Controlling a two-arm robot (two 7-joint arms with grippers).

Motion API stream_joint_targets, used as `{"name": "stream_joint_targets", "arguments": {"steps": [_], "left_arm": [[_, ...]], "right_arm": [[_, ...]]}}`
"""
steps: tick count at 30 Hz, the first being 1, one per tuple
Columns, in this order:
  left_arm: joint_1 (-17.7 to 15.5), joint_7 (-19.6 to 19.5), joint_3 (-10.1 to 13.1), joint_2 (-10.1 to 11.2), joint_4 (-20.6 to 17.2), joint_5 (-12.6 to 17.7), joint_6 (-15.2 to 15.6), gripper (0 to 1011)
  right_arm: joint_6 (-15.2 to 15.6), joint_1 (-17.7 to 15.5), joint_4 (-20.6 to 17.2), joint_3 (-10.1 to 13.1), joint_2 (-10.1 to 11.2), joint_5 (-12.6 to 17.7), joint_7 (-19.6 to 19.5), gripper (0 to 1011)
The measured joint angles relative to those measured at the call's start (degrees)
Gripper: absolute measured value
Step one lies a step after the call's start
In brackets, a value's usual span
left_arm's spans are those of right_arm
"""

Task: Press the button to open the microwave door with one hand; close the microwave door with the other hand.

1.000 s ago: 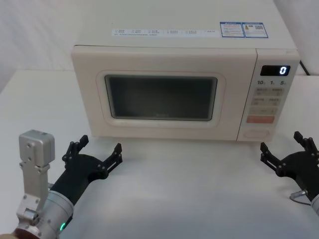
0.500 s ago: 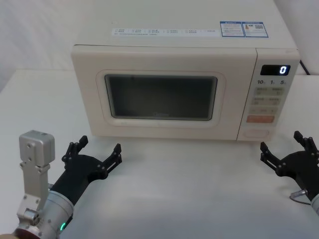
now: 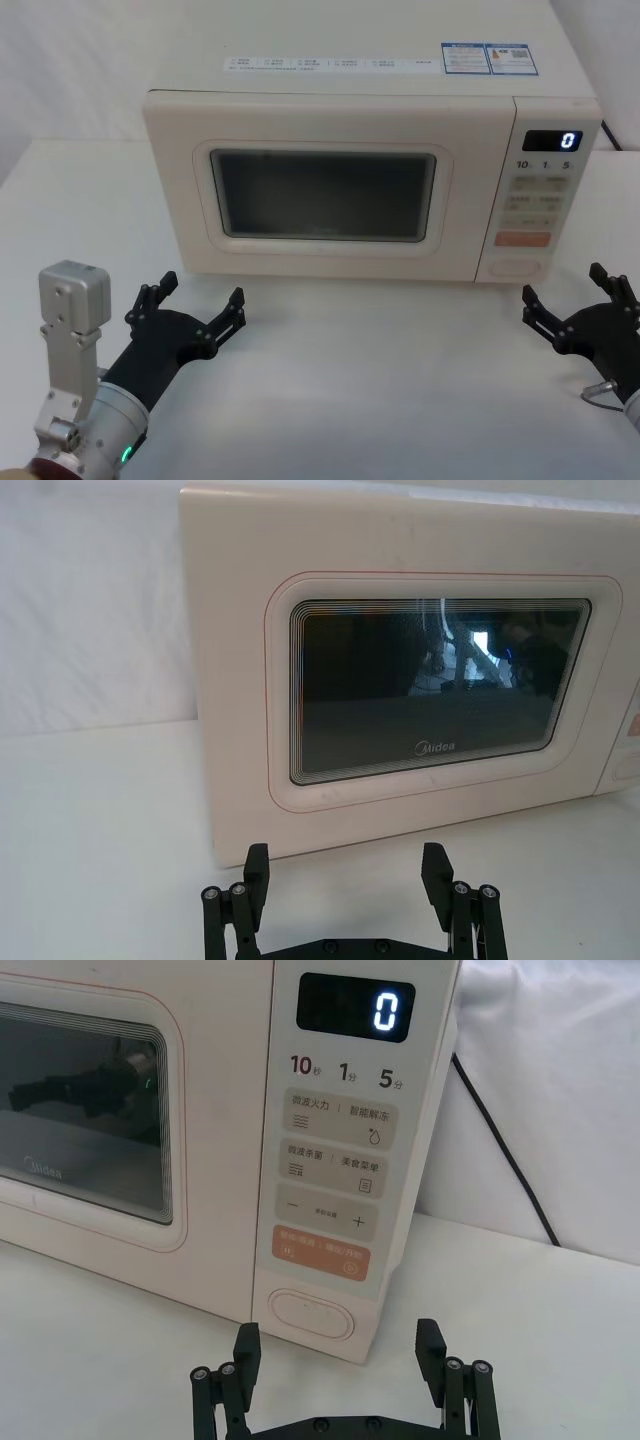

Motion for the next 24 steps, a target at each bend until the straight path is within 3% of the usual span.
{"name": "stream_joint_targets", "arguments": {"steps": [24], "left_arm": [[0.0,0.0,0.0,0.0,-0.1,0.0,0.0,1001]], "right_arm": [[0.0,0.0,0.0,0.0,0.0,0.0,0.0,1001]]}}
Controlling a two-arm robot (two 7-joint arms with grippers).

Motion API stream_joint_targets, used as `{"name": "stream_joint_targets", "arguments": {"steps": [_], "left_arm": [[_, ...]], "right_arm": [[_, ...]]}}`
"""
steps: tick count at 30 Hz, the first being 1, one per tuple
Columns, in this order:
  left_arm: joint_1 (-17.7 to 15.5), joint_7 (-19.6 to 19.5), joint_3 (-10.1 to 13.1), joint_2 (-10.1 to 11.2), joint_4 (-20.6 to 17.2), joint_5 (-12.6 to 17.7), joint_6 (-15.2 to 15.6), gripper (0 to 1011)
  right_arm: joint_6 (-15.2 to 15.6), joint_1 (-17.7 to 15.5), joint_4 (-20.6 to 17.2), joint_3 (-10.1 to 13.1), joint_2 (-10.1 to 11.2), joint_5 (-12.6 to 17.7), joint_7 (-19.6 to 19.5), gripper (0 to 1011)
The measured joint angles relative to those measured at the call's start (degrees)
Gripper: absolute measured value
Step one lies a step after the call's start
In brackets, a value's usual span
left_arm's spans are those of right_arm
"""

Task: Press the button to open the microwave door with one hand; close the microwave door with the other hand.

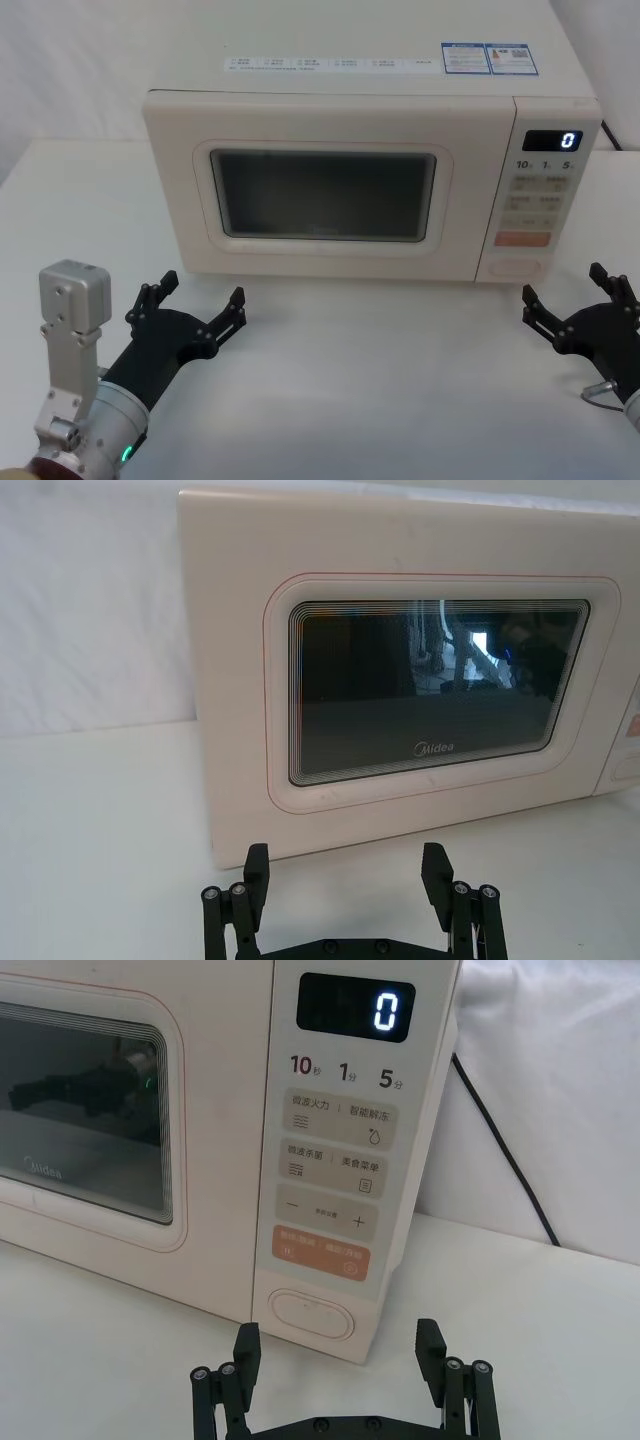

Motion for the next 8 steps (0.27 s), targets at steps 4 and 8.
{"name": "stream_joint_targets", "arguments": {"steps": [4,8], "left_arm": [[0.0,0.0,0.0,0.0,0.0,0.0,0.0,1001],[0.0,0.0,0.0,0.0,0.0,0.0,0.0,1001]], "right_arm": [[0.0,0.0,0.0,0.0,0.0,0.0,0.0,1001],[0.0,0.0,0.0,0.0,0.0,0.0,0.0,1001]]}}
